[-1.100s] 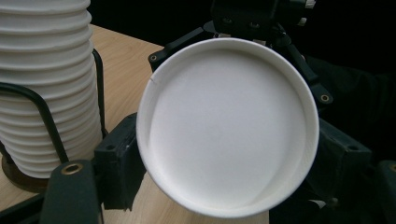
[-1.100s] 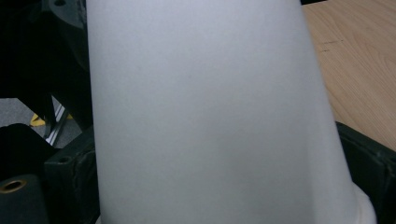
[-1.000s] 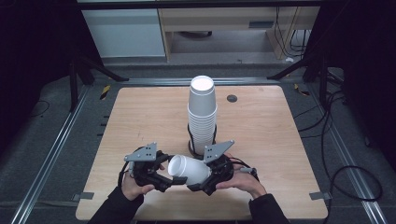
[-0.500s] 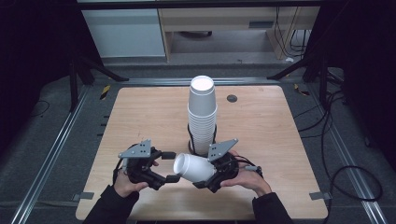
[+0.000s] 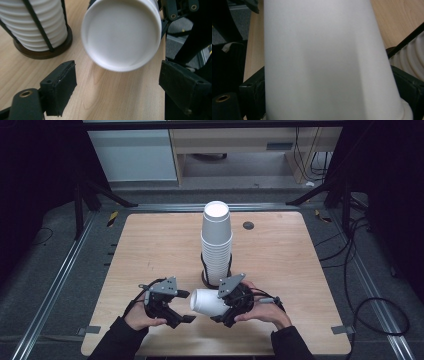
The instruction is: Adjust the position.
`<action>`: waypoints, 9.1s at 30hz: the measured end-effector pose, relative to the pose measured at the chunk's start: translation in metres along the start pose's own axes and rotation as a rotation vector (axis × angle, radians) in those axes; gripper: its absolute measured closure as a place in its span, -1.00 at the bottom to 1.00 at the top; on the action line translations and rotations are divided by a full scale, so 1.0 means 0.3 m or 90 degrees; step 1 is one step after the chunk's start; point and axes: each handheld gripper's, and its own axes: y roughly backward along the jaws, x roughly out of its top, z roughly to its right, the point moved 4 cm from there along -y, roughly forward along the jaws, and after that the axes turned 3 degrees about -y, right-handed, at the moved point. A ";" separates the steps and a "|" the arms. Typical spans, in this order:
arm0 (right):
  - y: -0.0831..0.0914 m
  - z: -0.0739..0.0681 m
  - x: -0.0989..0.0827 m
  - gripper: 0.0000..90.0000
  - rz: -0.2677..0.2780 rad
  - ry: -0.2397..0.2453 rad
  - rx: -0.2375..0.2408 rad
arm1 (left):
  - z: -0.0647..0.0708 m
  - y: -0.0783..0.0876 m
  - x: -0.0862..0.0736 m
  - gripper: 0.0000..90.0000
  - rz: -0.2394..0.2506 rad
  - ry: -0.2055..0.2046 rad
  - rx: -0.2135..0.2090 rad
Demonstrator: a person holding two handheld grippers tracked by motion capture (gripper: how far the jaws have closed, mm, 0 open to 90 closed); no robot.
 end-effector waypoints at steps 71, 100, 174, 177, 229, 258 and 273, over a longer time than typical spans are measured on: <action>0.100 -0.007 0.066 -0.93 0.155 -0.060 0.066 | 0.007 0.090 0.046 -0.54 0.176 -0.007 -0.026; 0.069 -0.037 0.064 -0.83 0.144 -0.042 0.126 | 0.042 0.045 0.049 -0.60 0.115 -0.035 -0.052; 0.084 0.013 0.078 -0.91 0.177 -0.104 0.050 | 0.003 0.034 0.035 -0.52 0.104 -0.030 0.052; 0.089 0.005 0.087 -0.90 0.192 -0.107 0.064 | 0.015 0.019 0.038 -0.52 0.097 -0.036 0.049; -0.007 0.003 0.059 -0.83 0.046 -0.083 0.027 | 0.010 -0.085 -0.014 -0.71 -0.080 -0.070 0.068; -0.007 -0.020 0.091 -0.92 0.085 -0.077 0.047 | 0.014 -0.088 -0.015 -0.49 -0.064 -0.066 0.055; 0.101 0.024 0.084 -0.92 0.166 -0.115 0.032 | -0.023 -0.004 -0.002 -0.49 0.027 -0.019 0.073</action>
